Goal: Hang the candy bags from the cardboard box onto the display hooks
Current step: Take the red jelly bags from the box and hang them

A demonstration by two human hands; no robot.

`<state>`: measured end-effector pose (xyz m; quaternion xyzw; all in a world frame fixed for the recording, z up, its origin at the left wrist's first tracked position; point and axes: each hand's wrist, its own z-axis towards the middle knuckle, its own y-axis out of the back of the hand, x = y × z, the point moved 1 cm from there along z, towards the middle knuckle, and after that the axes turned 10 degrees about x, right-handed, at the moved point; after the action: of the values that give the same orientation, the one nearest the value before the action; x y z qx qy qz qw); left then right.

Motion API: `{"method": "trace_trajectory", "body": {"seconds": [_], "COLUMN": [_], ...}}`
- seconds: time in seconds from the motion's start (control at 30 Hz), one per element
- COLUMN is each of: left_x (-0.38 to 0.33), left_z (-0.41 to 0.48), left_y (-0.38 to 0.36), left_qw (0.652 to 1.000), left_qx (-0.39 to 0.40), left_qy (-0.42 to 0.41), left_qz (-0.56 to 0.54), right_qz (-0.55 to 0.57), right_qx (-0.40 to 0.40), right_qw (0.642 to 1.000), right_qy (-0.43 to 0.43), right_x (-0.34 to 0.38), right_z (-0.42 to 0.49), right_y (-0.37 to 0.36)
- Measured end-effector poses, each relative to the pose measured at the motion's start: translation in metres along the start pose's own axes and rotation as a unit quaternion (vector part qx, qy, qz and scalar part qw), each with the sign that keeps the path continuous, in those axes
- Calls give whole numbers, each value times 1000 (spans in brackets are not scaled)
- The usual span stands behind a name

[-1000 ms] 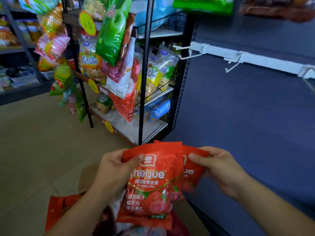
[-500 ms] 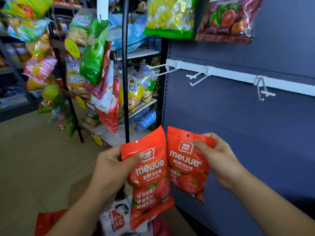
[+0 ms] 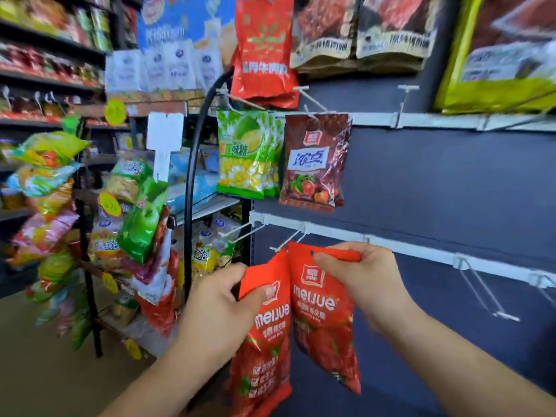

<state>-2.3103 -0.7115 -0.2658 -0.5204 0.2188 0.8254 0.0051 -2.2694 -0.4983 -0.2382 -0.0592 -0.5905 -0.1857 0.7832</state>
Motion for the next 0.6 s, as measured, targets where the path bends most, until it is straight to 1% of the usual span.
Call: {"method": "trace_trajectory", "body": {"seconds": [0.1,0.17,0.3,0.43,0.6], "left_x": [-36,-59,-96,-124,-150], "left_z": [11,22,43,62,89], "left_y": [-7,-5,7,8,-1], "left_qw": [999,999,997,994,993], "left_qx": [4,7,-9,9,11], "left_qy": [-32,-42,-73,-92,-103], "left_qz": [15,-4,-34,-53,-55], "right_qz": [-4,-11,-37,-54,-87], "right_qx": [-4,-12,-44,-53,-99], "right_qw": [1000,1000,996,991,983], "right_qy": [5,17,68,106,129], "right_x": [41,69,114,144,164], "right_z": [17,30,50,68,94], "right_y": [20,38,71,93,117]}}
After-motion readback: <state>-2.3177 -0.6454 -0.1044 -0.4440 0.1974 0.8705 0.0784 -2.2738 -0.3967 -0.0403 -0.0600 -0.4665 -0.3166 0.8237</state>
